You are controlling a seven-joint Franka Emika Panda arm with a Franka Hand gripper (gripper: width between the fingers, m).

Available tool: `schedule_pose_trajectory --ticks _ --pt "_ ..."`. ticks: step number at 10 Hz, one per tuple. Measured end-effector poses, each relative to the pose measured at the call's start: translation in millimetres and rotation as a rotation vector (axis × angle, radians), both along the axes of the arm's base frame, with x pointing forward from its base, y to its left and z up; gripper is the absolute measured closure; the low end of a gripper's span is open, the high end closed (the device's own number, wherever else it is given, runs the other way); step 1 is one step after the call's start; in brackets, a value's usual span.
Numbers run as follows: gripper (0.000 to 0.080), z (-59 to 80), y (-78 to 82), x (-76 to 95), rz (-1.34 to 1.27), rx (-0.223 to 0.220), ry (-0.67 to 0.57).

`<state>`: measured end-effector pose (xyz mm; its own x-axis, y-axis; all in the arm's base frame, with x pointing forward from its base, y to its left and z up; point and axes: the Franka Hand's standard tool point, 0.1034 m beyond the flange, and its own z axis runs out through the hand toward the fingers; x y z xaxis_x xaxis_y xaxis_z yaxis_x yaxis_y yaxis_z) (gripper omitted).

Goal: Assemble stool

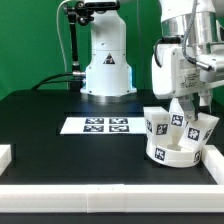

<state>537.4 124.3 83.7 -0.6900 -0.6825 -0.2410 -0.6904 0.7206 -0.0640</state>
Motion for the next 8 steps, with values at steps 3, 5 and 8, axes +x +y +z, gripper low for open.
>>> schedule_pose_trajectory --ticks 3,5,8 --pt "0.0454 -0.2 0.6 -1.3 0.024 0.001 -0.013" --pt "0.0276 0.2 0.4 -1.1 0.046 -0.003 -0.013" --pt "0.0157 24.7 1.9 9.5 0.076 0.033 -0.028"
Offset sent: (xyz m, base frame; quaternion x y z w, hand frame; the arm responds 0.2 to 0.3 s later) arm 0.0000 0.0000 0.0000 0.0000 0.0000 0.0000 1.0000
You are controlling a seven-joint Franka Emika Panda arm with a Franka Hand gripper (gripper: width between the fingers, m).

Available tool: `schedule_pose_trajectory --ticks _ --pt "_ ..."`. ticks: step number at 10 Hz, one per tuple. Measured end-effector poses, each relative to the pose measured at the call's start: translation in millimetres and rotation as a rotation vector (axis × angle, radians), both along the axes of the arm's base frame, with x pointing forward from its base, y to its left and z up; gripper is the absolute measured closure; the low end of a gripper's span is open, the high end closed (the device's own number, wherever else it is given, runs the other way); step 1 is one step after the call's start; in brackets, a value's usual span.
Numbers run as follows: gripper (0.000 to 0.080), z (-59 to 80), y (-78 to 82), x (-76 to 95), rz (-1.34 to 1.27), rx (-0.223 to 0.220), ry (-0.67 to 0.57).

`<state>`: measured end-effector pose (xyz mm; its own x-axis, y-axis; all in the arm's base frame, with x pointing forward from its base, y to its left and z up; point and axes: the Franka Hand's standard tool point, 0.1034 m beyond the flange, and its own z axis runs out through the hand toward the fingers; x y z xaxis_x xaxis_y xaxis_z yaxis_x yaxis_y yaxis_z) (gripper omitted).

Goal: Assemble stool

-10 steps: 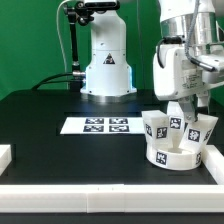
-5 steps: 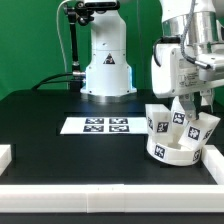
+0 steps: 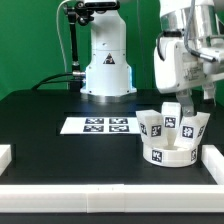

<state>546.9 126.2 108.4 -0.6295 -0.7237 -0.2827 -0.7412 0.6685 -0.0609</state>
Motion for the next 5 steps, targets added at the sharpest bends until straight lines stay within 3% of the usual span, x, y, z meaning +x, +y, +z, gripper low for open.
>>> schedule_pose_trajectory --ticks 1,5 --pt "0.0157 4.3 3.1 2.8 0.003 0.008 -0.006" --pt "0.0150 0.0 1.2 1.1 0.002 0.002 0.000"
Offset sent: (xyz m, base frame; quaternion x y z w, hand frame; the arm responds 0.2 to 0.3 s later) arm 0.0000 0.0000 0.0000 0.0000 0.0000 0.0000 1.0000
